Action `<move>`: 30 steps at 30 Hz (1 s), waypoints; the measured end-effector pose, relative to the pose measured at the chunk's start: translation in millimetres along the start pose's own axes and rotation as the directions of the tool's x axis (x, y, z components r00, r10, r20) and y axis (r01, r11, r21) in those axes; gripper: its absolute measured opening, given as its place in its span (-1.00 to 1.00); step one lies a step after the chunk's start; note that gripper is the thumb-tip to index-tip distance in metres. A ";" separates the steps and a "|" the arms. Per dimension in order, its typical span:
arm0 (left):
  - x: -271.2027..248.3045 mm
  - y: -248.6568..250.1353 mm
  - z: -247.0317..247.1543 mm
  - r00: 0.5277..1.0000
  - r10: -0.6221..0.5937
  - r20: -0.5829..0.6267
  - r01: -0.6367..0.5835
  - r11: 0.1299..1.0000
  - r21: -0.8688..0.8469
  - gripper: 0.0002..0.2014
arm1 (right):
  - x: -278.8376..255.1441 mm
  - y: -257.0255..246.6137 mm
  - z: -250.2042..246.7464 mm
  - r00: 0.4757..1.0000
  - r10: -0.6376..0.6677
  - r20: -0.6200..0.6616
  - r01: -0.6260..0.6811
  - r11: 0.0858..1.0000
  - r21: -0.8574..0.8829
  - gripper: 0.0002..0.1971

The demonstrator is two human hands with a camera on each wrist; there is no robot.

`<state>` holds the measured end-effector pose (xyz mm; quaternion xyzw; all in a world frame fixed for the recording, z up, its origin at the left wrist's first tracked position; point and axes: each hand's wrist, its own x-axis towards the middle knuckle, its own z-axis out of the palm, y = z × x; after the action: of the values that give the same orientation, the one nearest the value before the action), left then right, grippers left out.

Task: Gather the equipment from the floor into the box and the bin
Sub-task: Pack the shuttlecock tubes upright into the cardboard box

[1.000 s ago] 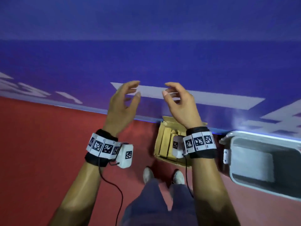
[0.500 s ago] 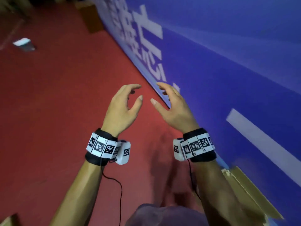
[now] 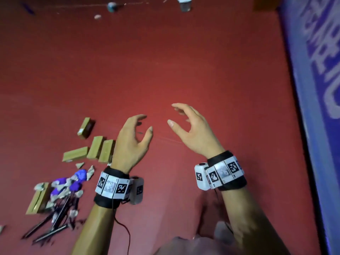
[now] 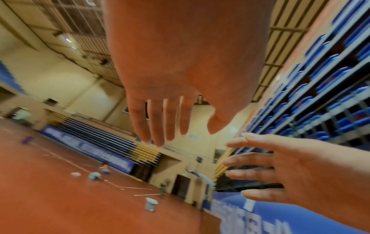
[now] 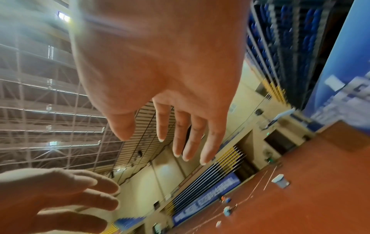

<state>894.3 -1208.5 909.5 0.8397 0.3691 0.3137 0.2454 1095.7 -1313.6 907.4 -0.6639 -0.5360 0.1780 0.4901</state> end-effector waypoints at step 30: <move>200.5 -369.2 -195.7 0.661 -0.589 -0.465 0.713 0.686 0.145 -0.58 | 485.5 1.5 456.5 0.757 -0.247 0.605 0.175 0.969 0.177 -0.49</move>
<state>690.1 -793.8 874.7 0.5975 0.7336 0.2970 0.1285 924.5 -673.3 838.2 -0.4754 -0.7282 0.3598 0.3381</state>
